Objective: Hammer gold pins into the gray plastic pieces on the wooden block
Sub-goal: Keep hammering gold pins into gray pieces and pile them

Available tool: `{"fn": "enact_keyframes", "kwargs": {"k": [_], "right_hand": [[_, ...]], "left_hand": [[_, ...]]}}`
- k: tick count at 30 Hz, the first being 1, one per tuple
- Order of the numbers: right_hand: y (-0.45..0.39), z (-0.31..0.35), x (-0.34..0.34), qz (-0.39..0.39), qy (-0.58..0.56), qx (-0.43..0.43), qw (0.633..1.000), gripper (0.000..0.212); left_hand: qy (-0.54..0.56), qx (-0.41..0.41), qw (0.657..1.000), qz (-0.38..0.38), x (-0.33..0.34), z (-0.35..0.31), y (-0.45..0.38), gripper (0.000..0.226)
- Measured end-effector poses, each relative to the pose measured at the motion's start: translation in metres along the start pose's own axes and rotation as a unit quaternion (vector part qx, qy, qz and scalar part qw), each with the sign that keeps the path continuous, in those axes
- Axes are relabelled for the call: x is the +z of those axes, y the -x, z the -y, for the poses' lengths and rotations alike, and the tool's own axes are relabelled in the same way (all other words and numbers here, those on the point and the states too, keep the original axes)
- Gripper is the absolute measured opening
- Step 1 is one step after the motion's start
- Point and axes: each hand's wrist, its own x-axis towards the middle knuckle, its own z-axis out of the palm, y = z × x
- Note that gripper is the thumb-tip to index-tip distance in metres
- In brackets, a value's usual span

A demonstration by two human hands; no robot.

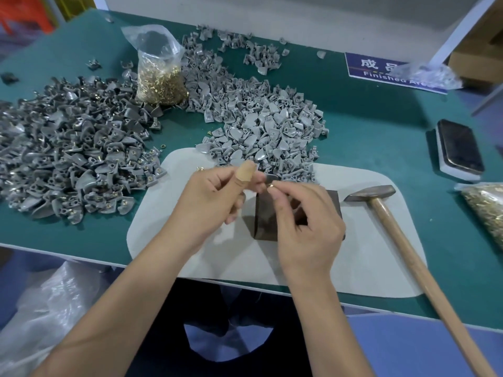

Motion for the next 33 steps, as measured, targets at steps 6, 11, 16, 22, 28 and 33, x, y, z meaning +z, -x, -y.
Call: {"fn": "enact_keyframes", "kwargs": {"k": [6, 11, 16, 22, 28, 33], "right_hand": [[-0.001, 0.004, -0.001, -0.05, 0.003, 0.021, 0.998, 0.013], [0.0, 0.002, -0.002, -0.034, 0.007, 0.022, 0.999, 0.014], [-0.001, 0.003, -0.002, -0.022, 0.017, 0.021, 0.999, 0.015], [-0.002, 0.003, -0.002, -0.017, 0.016, 0.016, 1.0, 0.013], [-0.002, 0.003, -0.002, -0.024, 0.009, 0.024, 0.999, 0.014], [-0.001, 0.004, -0.003, -0.05, -0.03, 0.051, 0.997, 0.014]], "left_hand": [[-0.504, 0.185, 0.841, -0.068, -0.012, 0.005, -0.018, 0.018], [-0.555, 0.151, 0.817, -0.023, 0.0, 0.006, -0.029, 0.027], [-0.574, 0.138, 0.807, -0.006, 0.008, 0.001, -0.039, 0.032], [-0.597, 0.123, 0.792, 0.03, 0.009, -0.003, -0.049, 0.035], [-0.54, 0.185, 0.82, -0.038, 0.003, -0.004, -0.04, 0.029], [-0.317, 0.216, 0.922, -0.047, 0.012, -0.014, -0.013, 0.016]]}}
